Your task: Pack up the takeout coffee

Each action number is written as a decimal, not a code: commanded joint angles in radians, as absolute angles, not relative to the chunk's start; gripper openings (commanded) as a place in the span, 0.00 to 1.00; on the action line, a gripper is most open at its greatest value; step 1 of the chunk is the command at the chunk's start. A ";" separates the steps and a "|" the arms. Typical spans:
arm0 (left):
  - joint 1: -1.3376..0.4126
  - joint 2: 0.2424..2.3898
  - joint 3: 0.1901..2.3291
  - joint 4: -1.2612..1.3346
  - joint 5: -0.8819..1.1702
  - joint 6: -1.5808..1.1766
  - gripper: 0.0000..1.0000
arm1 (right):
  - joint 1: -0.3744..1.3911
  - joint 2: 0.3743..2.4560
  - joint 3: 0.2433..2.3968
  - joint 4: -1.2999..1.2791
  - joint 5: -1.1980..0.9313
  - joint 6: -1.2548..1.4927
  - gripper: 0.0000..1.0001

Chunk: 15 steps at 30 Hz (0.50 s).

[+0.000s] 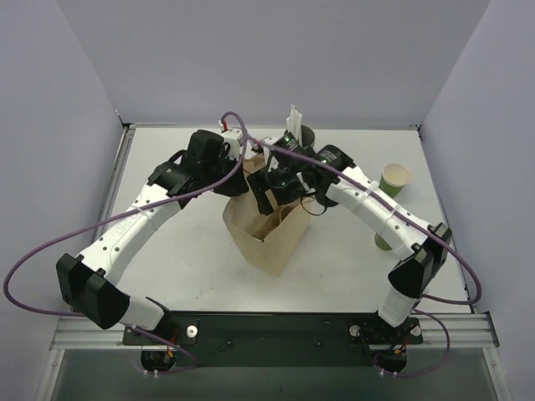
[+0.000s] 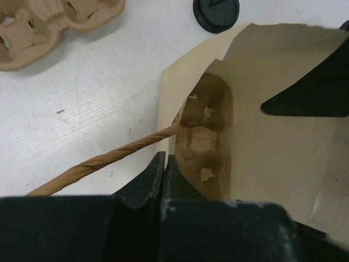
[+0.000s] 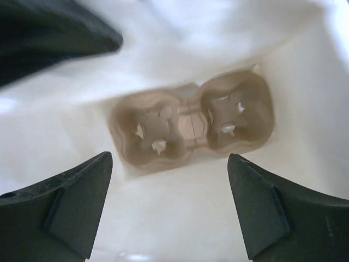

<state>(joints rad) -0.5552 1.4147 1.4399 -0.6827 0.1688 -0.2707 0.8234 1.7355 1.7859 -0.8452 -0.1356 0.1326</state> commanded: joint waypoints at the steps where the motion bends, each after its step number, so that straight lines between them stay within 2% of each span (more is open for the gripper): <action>1: -0.577 1.440 1.443 -0.735 0.198 -0.328 0.00 | 0.776 1.623 1.827 -0.724 -0.235 0.239 0.82; 8: -0.589 1.437 1.471 -0.764 0.198 -0.408 0.00 | 0.769 1.536 1.756 -0.586 -0.227 0.276 0.81; 15: -0.601 1.442 1.543 -0.816 0.158 -0.488 0.00 | 0.765 1.476 1.832 -0.535 0.024 0.400 0.80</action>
